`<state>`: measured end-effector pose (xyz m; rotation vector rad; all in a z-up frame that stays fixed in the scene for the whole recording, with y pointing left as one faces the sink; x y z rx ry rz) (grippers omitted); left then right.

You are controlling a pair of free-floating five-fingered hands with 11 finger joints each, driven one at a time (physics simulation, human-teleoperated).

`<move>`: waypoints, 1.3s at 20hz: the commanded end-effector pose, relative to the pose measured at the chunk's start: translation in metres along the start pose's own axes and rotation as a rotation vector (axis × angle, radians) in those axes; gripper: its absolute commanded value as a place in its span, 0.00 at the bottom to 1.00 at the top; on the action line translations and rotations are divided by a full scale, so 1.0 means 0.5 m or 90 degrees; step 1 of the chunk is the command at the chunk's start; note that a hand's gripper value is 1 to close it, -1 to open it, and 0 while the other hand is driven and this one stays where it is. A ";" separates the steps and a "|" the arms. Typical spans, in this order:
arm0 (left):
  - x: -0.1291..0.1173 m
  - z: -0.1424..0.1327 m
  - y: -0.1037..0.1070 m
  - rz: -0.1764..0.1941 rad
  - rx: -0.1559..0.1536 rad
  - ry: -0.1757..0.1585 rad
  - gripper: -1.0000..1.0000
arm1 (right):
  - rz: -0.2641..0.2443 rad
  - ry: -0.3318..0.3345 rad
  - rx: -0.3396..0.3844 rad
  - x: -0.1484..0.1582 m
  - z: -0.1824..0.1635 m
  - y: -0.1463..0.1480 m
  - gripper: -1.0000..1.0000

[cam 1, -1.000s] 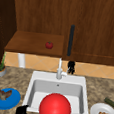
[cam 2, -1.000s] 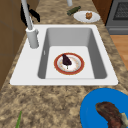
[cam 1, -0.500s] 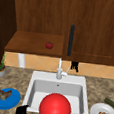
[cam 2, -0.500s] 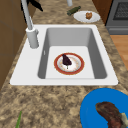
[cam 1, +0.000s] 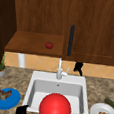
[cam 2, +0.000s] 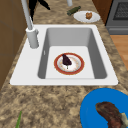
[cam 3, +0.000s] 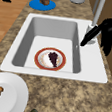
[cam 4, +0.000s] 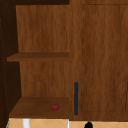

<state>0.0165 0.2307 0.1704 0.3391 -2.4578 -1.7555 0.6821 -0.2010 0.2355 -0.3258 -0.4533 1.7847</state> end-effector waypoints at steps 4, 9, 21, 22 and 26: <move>0.000 0.000 0.000 0.000 0.000 0.000 0.50 | -0.013 -0.023 -0.034 -0.041 0.022 0.040 0.00; 0.000 0.000 0.000 0.000 0.000 0.000 0.50 | -0.022 -0.032 -0.064 -0.044 0.034 0.094 0.00; 0.000 0.000 0.000 0.000 0.000 0.000 0.50 | 0.019 -0.025 -0.138 -0.016 0.055 0.227 0.00; 0.000 0.000 0.000 0.000 0.000 0.000 0.50 | 0.046 -0.025 -0.102 -0.021 0.047 0.202 0.00; 0.000 0.000 0.000 0.000 0.000 0.000 0.50 | 0.038 -0.023 -0.100 -0.008 0.063 0.240 0.00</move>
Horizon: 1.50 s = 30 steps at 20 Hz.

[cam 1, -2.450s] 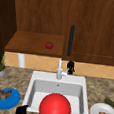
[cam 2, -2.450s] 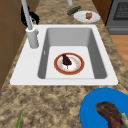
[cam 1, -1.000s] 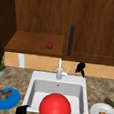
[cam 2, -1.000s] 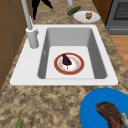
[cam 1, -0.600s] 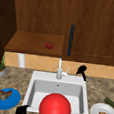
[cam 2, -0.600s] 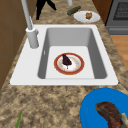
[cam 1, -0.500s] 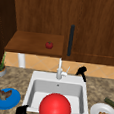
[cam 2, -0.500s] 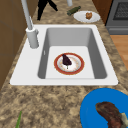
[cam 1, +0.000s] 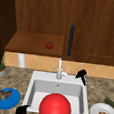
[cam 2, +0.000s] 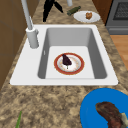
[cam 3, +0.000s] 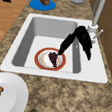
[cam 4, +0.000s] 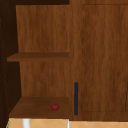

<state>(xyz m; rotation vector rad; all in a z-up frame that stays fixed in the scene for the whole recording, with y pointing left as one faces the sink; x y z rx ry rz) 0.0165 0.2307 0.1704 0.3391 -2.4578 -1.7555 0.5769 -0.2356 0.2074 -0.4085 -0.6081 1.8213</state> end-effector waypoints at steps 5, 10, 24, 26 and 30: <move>0.000 0.000 0.000 0.000 0.000 0.000 0.50 | 0.013 0.002 -0.016 0.029 0.009 0.017 0.00; 0.000 0.000 0.000 0.000 0.000 0.000 0.50 | -0.019 -0.030 -0.049 0.055 0.046 0.077 0.00; 0.000 0.000 0.000 0.000 0.000 0.000 0.50 | -0.047 -0.043 -0.111 0.123 0.136 0.221 0.00; 0.000 0.000 0.000 0.000 0.000 0.000 0.50 | -0.057 -0.041 -0.111 0.136 0.147 0.235 0.00; 0.000 0.000 0.000 0.000 0.000 0.000 0.50 | -0.058 -0.049 -0.109 0.153 0.178 0.265 0.00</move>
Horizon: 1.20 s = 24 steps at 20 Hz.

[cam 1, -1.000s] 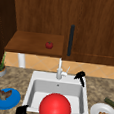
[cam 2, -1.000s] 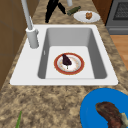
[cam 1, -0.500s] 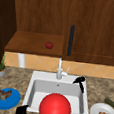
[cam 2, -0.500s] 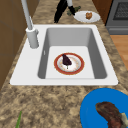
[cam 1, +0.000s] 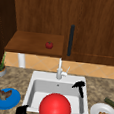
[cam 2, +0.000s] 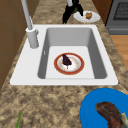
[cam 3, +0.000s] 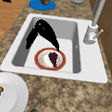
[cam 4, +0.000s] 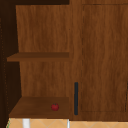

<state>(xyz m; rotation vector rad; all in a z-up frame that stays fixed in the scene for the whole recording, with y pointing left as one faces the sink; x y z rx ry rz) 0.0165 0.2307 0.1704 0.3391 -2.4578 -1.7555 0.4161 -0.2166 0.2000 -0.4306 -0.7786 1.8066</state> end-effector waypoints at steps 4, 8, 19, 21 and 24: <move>0.000 0.000 0.000 0.000 0.000 0.000 0.50 | -0.062 -0.011 -0.031 0.036 0.060 0.037 0.00; 0.000 0.000 0.000 0.000 0.000 0.000 0.50 | -0.065 -0.029 -0.044 0.051 0.101 0.057 0.00; 0.000 0.000 0.000 0.000 0.000 0.000 0.50 | -0.075 0.015 -0.077 0.098 0.133 0.106 0.00; 0.000 0.000 0.000 0.000 0.000 0.000 0.50 | -0.074 0.030 -0.085 0.104 0.130 0.109 0.00; 0.000 0.000 0.000 0.000 0.000 0.000 0.50 | -0.079 0.045 -0.088 0.106 0.127 0.108 0.00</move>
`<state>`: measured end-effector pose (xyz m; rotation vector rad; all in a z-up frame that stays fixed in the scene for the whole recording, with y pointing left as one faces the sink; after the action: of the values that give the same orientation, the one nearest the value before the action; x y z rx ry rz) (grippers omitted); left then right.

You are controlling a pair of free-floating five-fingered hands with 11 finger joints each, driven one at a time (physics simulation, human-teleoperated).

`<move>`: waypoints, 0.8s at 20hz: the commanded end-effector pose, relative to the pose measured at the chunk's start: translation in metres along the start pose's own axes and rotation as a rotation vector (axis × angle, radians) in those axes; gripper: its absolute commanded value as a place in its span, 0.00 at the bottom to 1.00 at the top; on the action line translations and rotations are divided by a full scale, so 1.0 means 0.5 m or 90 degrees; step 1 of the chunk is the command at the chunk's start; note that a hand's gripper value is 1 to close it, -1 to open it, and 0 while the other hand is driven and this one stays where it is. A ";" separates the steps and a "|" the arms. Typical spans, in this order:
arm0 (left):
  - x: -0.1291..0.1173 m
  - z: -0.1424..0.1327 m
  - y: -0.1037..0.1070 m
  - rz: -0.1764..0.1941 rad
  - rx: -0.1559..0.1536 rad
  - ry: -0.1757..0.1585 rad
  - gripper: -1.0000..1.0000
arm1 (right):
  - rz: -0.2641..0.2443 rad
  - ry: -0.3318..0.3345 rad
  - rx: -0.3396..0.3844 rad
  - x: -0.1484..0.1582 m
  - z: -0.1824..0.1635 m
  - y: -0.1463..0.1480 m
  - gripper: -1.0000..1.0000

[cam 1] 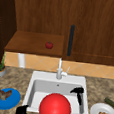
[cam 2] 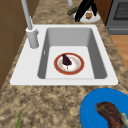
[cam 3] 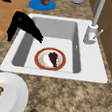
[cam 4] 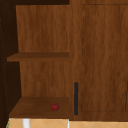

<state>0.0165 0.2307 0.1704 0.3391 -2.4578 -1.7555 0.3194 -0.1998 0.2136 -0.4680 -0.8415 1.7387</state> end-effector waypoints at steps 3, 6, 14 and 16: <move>0.000 0.000 0.000 0.000 0.000 0.000 0.50 | -0.051 0.055 -0.048 0.008 -0.005 0.002 0.00; 0.000 0.000 0.000 0.000 0.000 0.000 0.50 | -0.042 0.061 -0.069 0.025 -0.003 0.020 0.00; 0.000 0.000 0.000 0.000 0.000 0.000 0.50 | 0.008 0.076 -0.125 0.053 0.054 0.074 0.00; 0.000 0.000 0.000 0.000 0.000 0.000 0.50 | 0.011 0.079 -0.141 0.057 0.069 0.086 0.00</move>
<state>0.0165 0.2307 0.1704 0.3391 -2.4578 -1.7555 0.2773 -0.1873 0.2085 -0.7103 -0.9173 1.6671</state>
